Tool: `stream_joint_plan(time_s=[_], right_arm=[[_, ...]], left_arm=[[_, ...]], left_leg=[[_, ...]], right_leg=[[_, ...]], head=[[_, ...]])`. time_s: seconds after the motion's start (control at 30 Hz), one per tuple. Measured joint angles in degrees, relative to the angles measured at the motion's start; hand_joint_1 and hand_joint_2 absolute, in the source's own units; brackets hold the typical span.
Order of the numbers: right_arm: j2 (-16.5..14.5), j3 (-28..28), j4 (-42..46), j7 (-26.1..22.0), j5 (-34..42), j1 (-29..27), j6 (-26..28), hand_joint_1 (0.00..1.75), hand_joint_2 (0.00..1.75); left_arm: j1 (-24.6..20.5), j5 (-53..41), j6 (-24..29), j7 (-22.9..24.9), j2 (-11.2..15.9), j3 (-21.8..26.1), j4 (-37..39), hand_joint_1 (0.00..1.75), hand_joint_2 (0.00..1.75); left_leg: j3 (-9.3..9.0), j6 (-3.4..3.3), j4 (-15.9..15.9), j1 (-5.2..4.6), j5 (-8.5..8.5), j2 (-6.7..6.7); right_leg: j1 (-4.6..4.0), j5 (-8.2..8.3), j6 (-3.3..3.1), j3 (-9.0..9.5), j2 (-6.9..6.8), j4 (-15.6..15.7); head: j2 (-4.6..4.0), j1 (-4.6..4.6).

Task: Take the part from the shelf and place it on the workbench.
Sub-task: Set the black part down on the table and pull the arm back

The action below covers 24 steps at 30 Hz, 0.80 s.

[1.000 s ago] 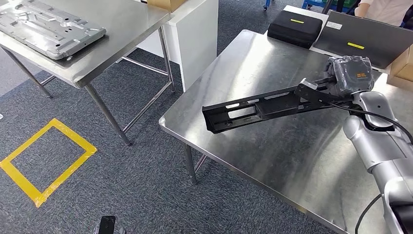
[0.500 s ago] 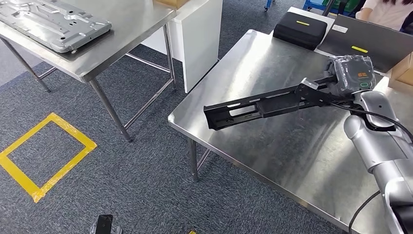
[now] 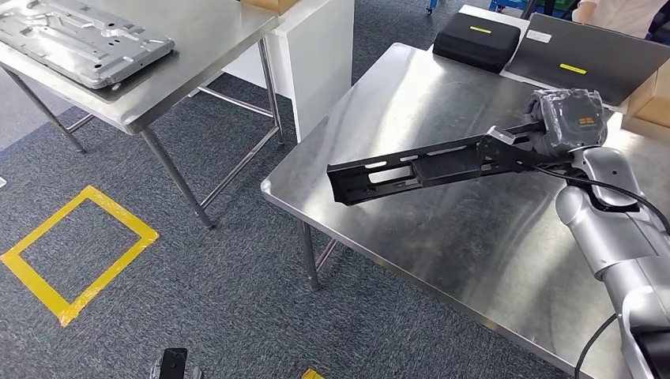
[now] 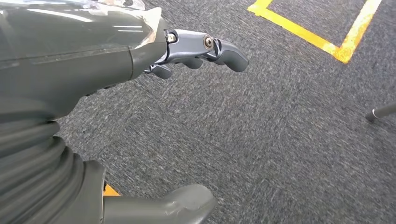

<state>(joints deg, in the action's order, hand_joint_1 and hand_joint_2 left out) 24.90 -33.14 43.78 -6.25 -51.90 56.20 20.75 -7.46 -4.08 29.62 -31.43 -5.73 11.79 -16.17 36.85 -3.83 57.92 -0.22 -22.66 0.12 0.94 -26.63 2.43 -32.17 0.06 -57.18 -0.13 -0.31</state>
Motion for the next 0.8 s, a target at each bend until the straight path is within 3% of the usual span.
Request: stream_joint_plan(time_s=[0.23,0.37,0.4,0.47,0.53,0.57,0.6,0.67,0.7,0.73,0.8], right_arm=[[-0.31,0.67,0.0,-0.02,0.81,-0.02,0.01,1.52,1.75],[-0.49,1.23,0.03,-0.02,0.82,0.01,-0.01,1.52,1.75],[-0.49,1.37,0.04,-0.02,0.83,0.04,-0.01,1.52,1.75],[-0.43,1.46,-0.01,-0.02,0.84,0.0,-0.01,1.52,1.75],[-0.39,1.48,-0.1,-0.01,0.82,-0.31,-0.01,1.52,1.75],[-0.39,1.48,-0.15,0.01,0.76,-0.47,-0.01,1.52,1.75],[-0.39,1.48,-0.17,0.02,0.68,-0.56,-0.02,1.52,1.75],[-0.44,1.47,-0.2,0.07,0.52,-0.58,-0.03,1.52,1.75],[-0.48,1.47,-0.23,0.09,0.47,-0.54,-0.06,1.52,1.75],[-0.55,1.46,-0.28,0.11,0.43,-0.55,-0.09,1.52,1.75],[-0.74,1.45,-0.34,0.13,0.31,-0.6,-0.13,1.52,1.75]], left_arm=[[-0.01,0.18,0.51,-0.1,-0.07,-0.02,0.02,0.0,1.75],[-0.04,0.25,0.62,-0.21,-0.16,-0.05,0.03,0.0,1.75],[-0.08,0.25,0.63,-0.24,-0.22,-0.05,0.03,0.0,1.75],[-0.13,0.28,0.63,-0.26,-0.35,-0.05,0.04,0.0,1.75],[-0.14,0.32,0.63,-0.26,-0.43,-0.05,0.08,0.0,1.75],[-0.13,0.35,0.63,-0.25,-0.51,-0.05,0.11,0.0,1.75],[-0.13,0.37,0.63,-0.25,-0.56,-0.05,0.14,0.0,1.75],[-0.14,0.43,0.65,-0.24,-0.49,-0.05,0.17,0.0,1.75],[-0.13,0.45,0.68,-0.24,-0.43,-0.06,0.19,0.0,1.75],[-0.12,0.49,0.73,-0.25,-0.36,-0.07,0.2,0.0,1.75],[-0.08,0.56,0.82,-0.27,-0.37,-0.09,0.24,0.0,1.75]], left_leg=[[0.1,1.08,-0.08,0.0,0.07,0.0],[-1.05,0.21,-2.32,0.19,0.98,0.21],[-1.58,0.0,-3.32,0.39,1.47,0.35],[-1.91,-0.17,-4.19,0.6,1.95,0.52],[-1.61,-0.11,-4.02,0.68,2.0,0.62],[-1.39,0.03,-3.78,0.78,1.96,0.67],[-1.1,0.31,-3.36,0.99,1.86,0.73],[-0.26,1.37,-1.88,1.35,1.32,0.8],[0.16,1.99,-0.94,1.41,0.93,0.81],[0.51,2.49,-0.25,1.33,0.63,0.81],[0.88,3.0,0.36,1.28,0.46,0.93]], right_leg=[[-0.02,0.09,-0.02,-0.19,0.0,0.05],[0.04,0.14,0.62,-0.04,-0.01,0.53],[-0.05,-0.66,0.59,-0.76,-0.01,-0.85],[0.1,-3.57,0.43,-3.96,-0.02,-7.12],[0.48,-5.57,0.94,-7.0,-0.02,-13.09],[0.75,-5.33,1.55,-7.23,-0.04,-13.43],[1.1,-4.24,2.32,-6.29,-0.1,-11.48],[1.72,-1.38,3.88,-2.78,-0.63,-4.38],[1.76,-0.49,3.97,-1.55,-0.75,-1.93],[1.72,-0.16,3.54,-1.03,-0.84,-0.92],[1.5,-0.11,1.9,-1.35,-0.45,-1.55]], head=[[0.0,0.02],[0.0,-0.06],[0.0,-0.05],[0.0,0.0],[0.0,0.0],[0.0,-0.01],[0.0,-0.02],[0.0,0.04],[0.0,0.18],[0.0,0.22],[0.0,0.1]])
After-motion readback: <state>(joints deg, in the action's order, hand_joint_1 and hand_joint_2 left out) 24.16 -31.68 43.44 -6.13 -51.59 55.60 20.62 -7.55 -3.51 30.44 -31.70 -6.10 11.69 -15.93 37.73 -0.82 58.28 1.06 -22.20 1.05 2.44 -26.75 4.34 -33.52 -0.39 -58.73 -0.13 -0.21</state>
